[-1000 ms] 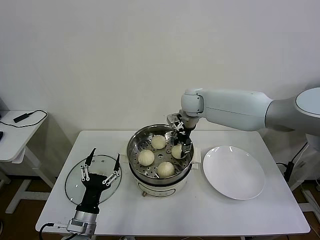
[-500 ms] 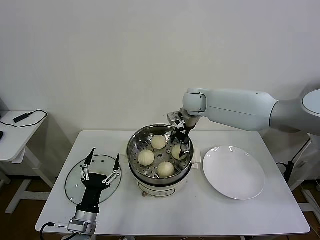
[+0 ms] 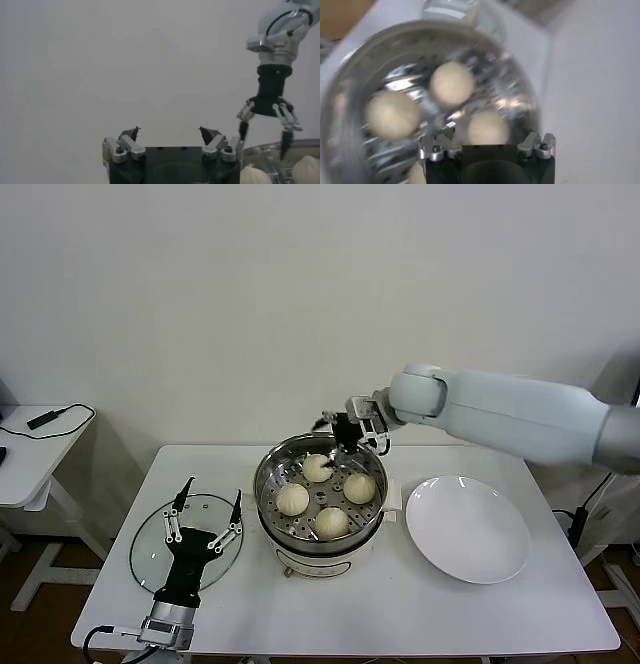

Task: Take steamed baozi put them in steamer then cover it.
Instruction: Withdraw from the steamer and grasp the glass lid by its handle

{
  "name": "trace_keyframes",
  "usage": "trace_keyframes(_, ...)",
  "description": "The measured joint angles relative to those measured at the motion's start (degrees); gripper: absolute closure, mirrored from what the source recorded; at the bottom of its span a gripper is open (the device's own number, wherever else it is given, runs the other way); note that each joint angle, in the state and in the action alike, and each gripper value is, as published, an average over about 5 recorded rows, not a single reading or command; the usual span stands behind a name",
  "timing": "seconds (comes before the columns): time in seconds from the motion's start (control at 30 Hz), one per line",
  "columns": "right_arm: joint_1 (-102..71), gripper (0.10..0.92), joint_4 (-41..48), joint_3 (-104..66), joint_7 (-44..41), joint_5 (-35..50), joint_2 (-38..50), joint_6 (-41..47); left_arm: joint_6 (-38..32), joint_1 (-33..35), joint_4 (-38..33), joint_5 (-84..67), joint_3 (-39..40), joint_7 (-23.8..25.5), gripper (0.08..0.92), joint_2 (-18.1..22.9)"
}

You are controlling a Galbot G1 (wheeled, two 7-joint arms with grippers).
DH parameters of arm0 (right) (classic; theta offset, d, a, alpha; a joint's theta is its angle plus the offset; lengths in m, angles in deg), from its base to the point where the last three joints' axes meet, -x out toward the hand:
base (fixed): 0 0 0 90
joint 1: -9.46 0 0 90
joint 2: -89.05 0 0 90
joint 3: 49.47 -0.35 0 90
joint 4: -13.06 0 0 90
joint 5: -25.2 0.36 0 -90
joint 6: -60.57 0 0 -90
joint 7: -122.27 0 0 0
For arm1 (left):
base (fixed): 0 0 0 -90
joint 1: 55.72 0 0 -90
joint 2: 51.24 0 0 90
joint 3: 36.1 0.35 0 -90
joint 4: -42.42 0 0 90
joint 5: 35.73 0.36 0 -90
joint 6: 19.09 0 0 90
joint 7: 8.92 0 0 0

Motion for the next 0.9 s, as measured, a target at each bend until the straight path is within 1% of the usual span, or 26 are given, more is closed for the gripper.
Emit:
trace_keyframes(0.2,-11.8,0.203,-3.0,-12.0,21.0,-2.9,4.6,-6.9,1.3,-0.7,-0.2,1.8,0.2,-0.9,0.177,-0.1)
trace_keyframes(0.3,-18.8,0.203,-4.1,-19.9,28.5,-4.5,6.2,-9.6,1.6,-1.0,-0.1,2.5,0.1,-1.2,0.177,-0.2)
trace_keyframes(0.4,-26.4,0.203,-5.1,-28.9,33.7,-6.0,7.1,-11.6,1.7,-1.2,0.2,3.4,-0.3,-1.5,0.177,-0.3)
trace_keyframes(0.6,-42.8,0.203,-6.8,-48.1,39.3,-8.7,7.7,-13.9,2.2,-1.8,1.4,6.2,-1.2,-2.4,0.177,-0.7)
trace_keyframes(0.9,-66.7,0.203,-8.5,-72.1,41.1,-12.9,5.6,-16.9,3.0,-1.8,3.9,15.0,-2.3,-4.7,0.177,-1.5)
